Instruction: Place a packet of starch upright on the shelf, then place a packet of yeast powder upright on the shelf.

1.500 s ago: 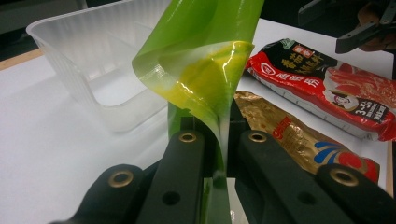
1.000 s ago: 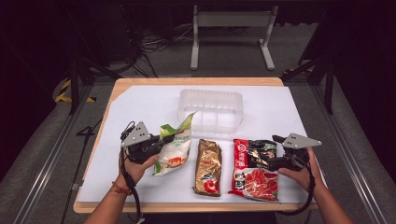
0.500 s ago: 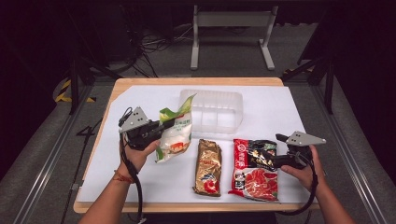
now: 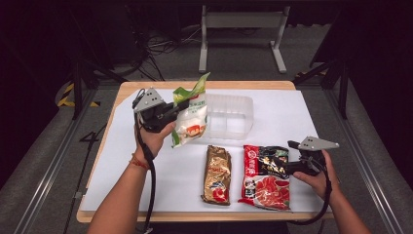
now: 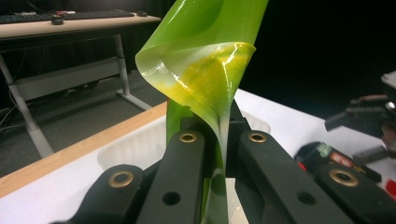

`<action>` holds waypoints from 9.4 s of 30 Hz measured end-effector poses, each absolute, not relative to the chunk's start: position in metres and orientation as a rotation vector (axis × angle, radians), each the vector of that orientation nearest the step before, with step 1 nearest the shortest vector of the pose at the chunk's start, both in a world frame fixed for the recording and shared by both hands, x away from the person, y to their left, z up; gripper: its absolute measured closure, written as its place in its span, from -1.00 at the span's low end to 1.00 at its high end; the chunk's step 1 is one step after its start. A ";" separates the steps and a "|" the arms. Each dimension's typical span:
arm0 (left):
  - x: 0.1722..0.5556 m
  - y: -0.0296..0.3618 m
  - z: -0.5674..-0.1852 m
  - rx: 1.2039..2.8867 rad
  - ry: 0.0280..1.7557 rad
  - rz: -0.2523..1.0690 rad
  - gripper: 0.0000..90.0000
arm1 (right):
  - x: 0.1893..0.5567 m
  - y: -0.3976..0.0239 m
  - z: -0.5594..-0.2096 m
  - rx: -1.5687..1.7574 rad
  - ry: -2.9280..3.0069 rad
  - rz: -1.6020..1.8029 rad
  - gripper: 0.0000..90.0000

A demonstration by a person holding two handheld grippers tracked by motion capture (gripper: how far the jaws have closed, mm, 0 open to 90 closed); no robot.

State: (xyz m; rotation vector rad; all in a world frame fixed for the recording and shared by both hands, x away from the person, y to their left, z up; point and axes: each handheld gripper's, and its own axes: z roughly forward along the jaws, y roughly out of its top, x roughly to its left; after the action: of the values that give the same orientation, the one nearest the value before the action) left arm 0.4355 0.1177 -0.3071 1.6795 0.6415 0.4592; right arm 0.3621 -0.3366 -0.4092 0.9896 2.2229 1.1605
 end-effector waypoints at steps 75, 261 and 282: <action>0.481 0.093 -0.395 1.780 0.712 0.529 0.67 | 0.362 -0.322 -0.417 0.894 2.280 1.127 -0.69; 0.338 0.136 -0.413 2.122 0.549 0.375 -0.74 | 0.361 -0.209 -0.356 0.685 2.274 1.567 0.93; 0.315 0.175 -0.421 2.069 0.628 0.422 -0.74 | 0.365 -0.215 -0.332 0.709 2.123 1.531 0.93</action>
State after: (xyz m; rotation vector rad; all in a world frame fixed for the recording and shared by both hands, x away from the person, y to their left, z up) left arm 0.3153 0.1751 -0.4212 2.0690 0.6277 0.4218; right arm 0.3650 -0.2153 -0.3315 0.7094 2.1230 1.5315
